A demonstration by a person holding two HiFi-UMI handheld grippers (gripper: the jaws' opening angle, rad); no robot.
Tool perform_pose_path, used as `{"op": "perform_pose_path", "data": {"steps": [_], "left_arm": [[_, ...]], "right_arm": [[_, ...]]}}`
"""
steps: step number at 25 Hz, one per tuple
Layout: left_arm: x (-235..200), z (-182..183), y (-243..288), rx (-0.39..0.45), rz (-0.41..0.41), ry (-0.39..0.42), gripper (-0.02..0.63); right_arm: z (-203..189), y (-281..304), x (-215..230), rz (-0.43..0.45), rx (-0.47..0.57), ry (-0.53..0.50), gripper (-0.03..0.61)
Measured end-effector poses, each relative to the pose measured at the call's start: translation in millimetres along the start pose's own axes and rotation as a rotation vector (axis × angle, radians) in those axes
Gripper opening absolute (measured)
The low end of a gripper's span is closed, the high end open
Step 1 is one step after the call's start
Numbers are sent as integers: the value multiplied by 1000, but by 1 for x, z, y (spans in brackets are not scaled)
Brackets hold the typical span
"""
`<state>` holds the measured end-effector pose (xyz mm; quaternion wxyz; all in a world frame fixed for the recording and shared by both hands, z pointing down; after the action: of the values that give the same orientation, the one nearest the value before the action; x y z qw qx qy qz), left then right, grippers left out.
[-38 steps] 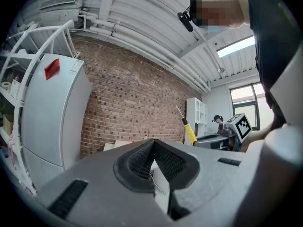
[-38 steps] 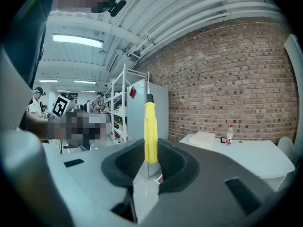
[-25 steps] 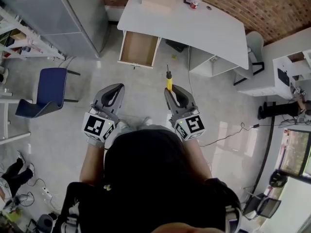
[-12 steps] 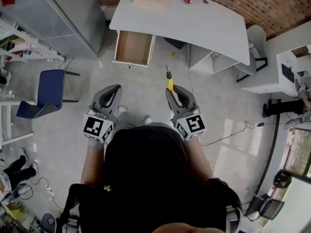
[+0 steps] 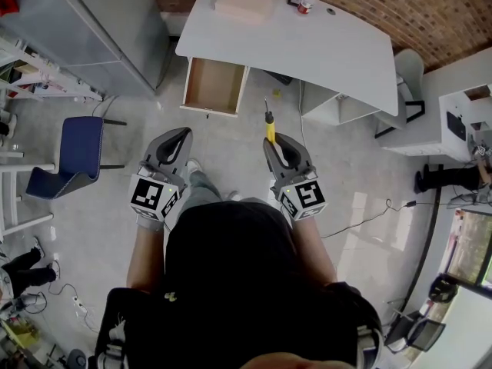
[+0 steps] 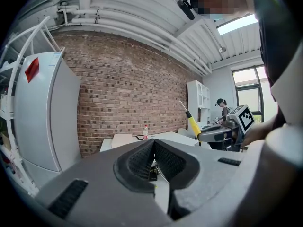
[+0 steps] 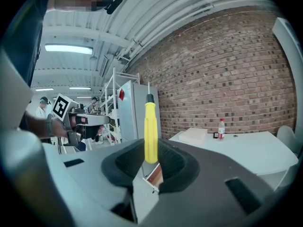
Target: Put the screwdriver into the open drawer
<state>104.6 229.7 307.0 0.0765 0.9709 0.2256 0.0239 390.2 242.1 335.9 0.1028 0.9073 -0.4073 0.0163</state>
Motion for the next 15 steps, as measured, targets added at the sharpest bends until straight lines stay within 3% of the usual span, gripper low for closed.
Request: {"op": "perform_pose_path", "data": {"steps": [15], "left_arm": [[-122, 7, 60, -6, -16, -17, 3]], "right_arm": [[23, 123, 19, -26, -14, 40, 91]]}}
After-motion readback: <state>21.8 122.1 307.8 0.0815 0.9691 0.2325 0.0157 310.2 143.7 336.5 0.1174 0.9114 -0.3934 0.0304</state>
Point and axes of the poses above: the fingertips, and each gripper's own axes: y forward along the fingers, x to its right, z out of its top, the point moved 9 cm from there along -y, backward along the fingers, and after that the axes turned 13 degrees about z, right-handed, at the moved point
